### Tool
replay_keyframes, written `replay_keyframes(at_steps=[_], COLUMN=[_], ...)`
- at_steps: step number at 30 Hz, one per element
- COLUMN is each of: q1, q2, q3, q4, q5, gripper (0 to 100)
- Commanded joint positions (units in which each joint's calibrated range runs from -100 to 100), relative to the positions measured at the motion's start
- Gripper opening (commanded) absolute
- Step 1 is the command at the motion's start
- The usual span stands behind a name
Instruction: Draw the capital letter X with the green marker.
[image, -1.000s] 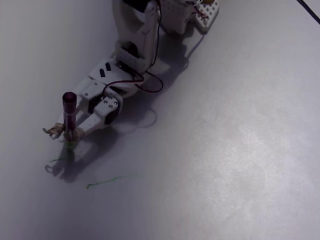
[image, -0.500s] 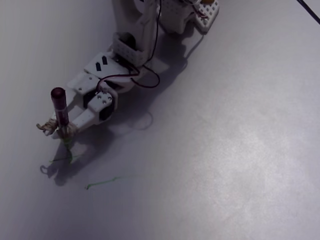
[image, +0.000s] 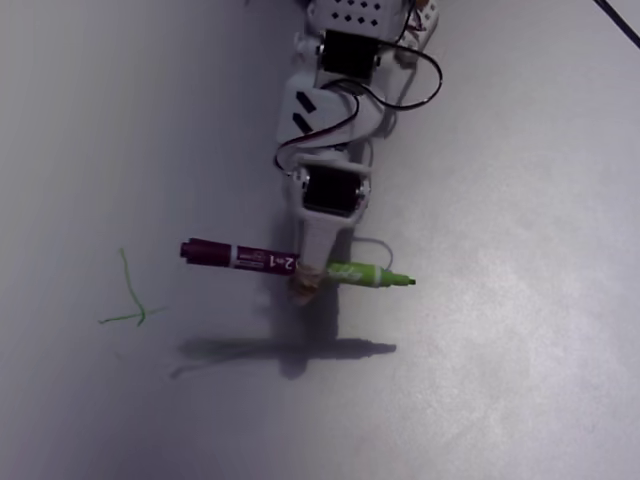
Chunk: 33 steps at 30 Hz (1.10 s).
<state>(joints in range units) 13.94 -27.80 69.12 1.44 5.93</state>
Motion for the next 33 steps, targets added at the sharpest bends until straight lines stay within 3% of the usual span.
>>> replay_keyframes(at_steps=[1, 5, 8, 25, 33], q1=[-3.8, -5.2, -6.5, -18.6, -13.4], q2=[-16.8, -26.6, -34.4, -62.8, -62.8], q3=[3.5, 5.7, 9.7, 28.4, 29.1], q4=[15.3, 31.1, 40.2, 67.7, 76.6], q5=[-7.5, -11.6, -10.8, -9.4, -4.9], gripper=[0, 0, 0, 0, 0])
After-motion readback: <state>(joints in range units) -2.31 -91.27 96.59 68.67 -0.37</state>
